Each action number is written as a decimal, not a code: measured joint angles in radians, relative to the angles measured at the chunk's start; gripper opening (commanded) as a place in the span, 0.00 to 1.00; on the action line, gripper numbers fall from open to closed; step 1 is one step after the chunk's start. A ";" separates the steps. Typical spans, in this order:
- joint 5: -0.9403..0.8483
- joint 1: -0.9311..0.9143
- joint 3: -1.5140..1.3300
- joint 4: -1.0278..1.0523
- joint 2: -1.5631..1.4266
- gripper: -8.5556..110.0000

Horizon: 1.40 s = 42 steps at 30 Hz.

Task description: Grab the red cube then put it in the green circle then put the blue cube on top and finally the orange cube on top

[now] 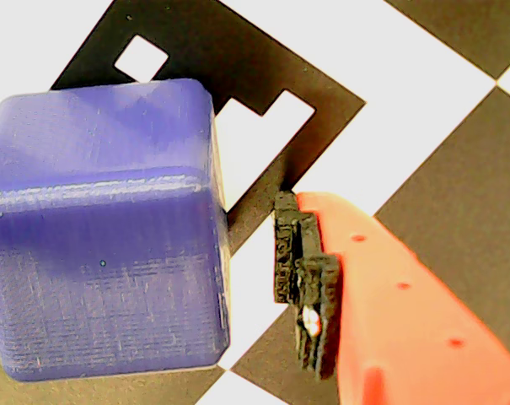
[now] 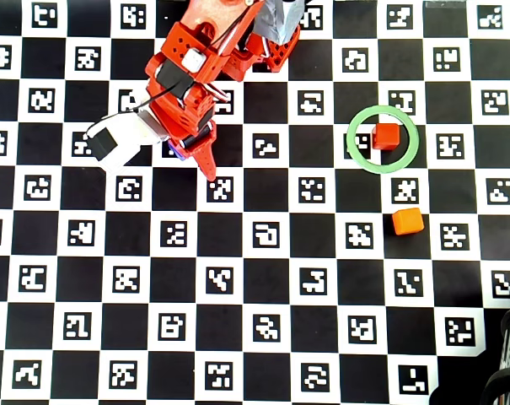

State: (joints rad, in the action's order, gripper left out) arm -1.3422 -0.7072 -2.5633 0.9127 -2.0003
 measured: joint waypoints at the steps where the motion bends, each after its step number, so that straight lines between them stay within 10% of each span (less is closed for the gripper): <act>1: -0.003 0.000 0.000 0.000 0.000 0.48; 17: -0.029 0.000 0.005 0.000 0.002 0.48; 25: -0.029 0.000 0.005 0.000 0.002 0.24; 42: 0.014 0.008 0.029 0.008 0.002 0.15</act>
State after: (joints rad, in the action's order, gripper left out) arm -1.3284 -0.6995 -2.5341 0.9204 -1.9988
